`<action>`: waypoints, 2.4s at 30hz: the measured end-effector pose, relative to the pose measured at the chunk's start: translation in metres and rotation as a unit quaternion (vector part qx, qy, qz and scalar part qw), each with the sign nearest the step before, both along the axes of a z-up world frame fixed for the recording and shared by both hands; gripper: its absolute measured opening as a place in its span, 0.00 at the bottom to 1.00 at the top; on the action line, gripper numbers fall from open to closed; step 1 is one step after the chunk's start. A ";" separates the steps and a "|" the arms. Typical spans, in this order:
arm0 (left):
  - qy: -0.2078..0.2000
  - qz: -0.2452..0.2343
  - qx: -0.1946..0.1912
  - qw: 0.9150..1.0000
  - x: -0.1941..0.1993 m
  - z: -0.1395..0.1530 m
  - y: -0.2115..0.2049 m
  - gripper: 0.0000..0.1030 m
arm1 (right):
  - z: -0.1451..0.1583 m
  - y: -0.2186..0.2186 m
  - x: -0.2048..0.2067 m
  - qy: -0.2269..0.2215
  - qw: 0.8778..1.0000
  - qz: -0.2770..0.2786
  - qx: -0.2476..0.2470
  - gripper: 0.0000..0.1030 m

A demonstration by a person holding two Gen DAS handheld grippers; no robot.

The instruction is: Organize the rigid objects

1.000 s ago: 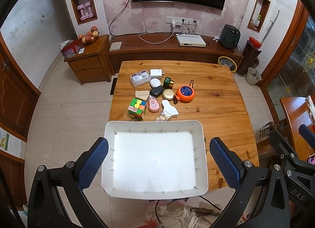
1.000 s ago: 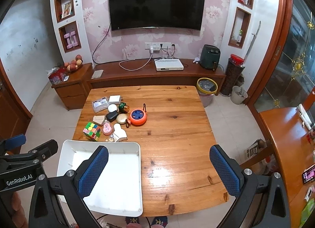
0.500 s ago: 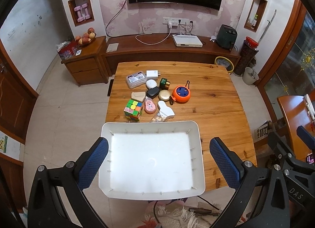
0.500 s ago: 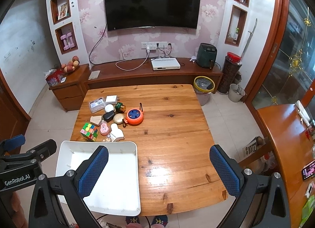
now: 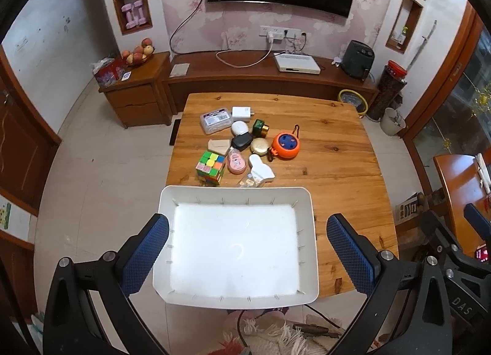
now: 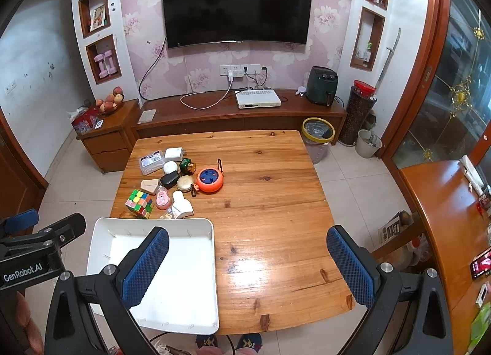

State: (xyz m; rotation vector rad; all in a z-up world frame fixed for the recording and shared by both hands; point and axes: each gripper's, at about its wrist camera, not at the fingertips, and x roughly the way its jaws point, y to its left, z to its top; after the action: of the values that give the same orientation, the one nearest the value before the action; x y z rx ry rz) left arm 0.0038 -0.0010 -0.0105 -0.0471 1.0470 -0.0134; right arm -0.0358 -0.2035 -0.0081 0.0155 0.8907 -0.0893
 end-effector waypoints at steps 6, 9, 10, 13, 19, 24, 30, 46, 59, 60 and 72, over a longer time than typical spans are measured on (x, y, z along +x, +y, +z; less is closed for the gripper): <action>0.004 0.001 0.004 1.000 -0.002 -0.003 0.000 0.99 | 0.000 0.000 0.000 0.000 1.000 0.000 0.000 1.00; 0.002 -0.005 0.006 1.000 -0.003 -0.002 -0.003 0.99 | 0.000 0.000 0.000 0.000 1.000 0.000 0.000 1.00; 0.001 -0.006 0.006 1.000 -0.002 -0.002 -0.003 0.99 | 0.000 -0.001 0.000 0.000 1.000 0.001 0.000 1.00; 0.001 -0.008 0.005 1.000 -0.002 -0.003 -0.002 0.99 | 0.000 -0.001 0.000 0.001 1.000 0.000 0.000 1.00; 0.005 -0.006 0.006 1.000 -0.001 -0.004 -0.002 0.99 | 0.000 -0.001 -0.004 0.002 1.000 0.003 -0.001 1.00; 0.005 -0.004 0.008 1.000 -0.001 -0.005 -0.003 0.99 | 0.000 -0.002 -0.006 0.003 1.000 0.004 -0.001 1.00; 0.009 -0.004 0.007 1.000 -0.001 -0.007 -0.004 0.99 | 0.000 -0.002 -0.005 0.002 1.000 0.004 0.000 1.00; 0.004 0.009 0.011 1.000 0.001 -0.004 -0.007 0.99 | -0.005 0.005 -0.006 0.007 1.000 0.012 0.001 1.00; 0.013 0.050 0.012 0.999 -0.005 -0.004 -0.018 0.99 | -0.001 -0.010 0.006 0.011 0.998 0.063 0.006 1.00; 0.013 0.051 0.014 0.999 -0.006 -0.005 -0.020 0.99 | -0.002 -0.011 0.007 0.012 0.998 0.067 0.008 1.00; 0.039 0.084 0.025 0.995 -0.012 -0.019 -0.014 0.99 | -0.018 -0.009 0.021 0.034 0.993 0.112 0.031 1.00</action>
State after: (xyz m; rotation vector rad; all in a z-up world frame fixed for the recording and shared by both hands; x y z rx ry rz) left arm -0.0084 -0.0148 -0.0297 -0.0912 1.1180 0.1691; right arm -0.0146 -0.2130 -0.0266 -0.0288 0.9575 0.1475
